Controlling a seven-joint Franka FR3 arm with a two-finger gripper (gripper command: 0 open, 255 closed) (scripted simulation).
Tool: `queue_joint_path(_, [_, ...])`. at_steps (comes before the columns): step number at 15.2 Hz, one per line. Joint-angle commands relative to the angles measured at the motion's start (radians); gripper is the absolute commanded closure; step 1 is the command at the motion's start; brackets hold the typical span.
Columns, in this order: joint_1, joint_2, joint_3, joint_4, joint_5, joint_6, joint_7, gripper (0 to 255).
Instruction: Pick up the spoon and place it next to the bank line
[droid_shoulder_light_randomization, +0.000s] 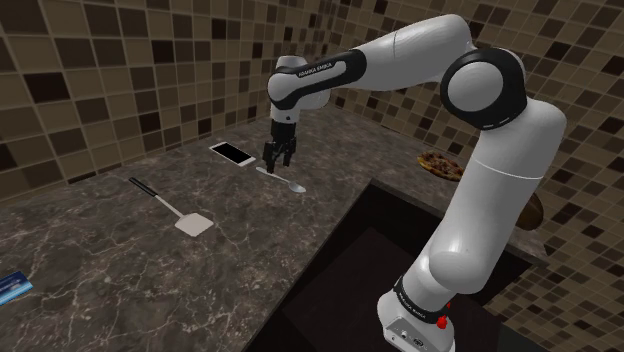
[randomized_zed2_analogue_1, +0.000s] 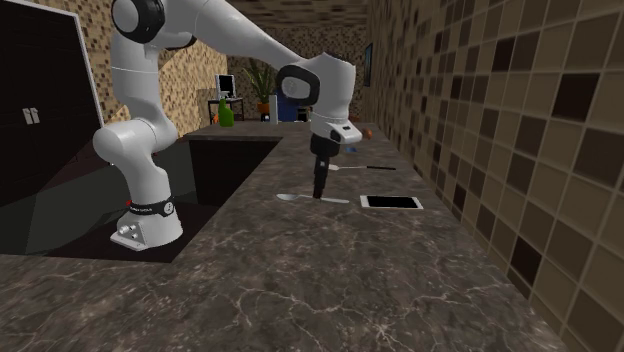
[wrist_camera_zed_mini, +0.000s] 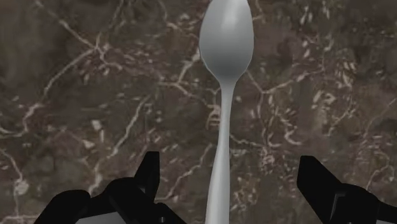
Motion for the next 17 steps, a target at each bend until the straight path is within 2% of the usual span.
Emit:
queue_joint_path(1, [0.001, 0.007, 0.001, -0.017, 0.002, 0.025, -0.002, 0])
queue_joint_path(3, [0.003, 0.017, 0.003, -0.04, 0.006, 0.058, -0.004, 0])
queue_joint_path(11, [0.003, 0.017, 0.003, -0.04, 0.006, 0.058, -0.004, 0])
queue_joint_path(12, [0.003, 0.017, 0.003, -0.04, 0.006, 0.058, -0.004, 255])
queue_joint_path(17, [0.003, 0.017, 0.003, -0.041, 0.006, 0.058, -0.004, 255])
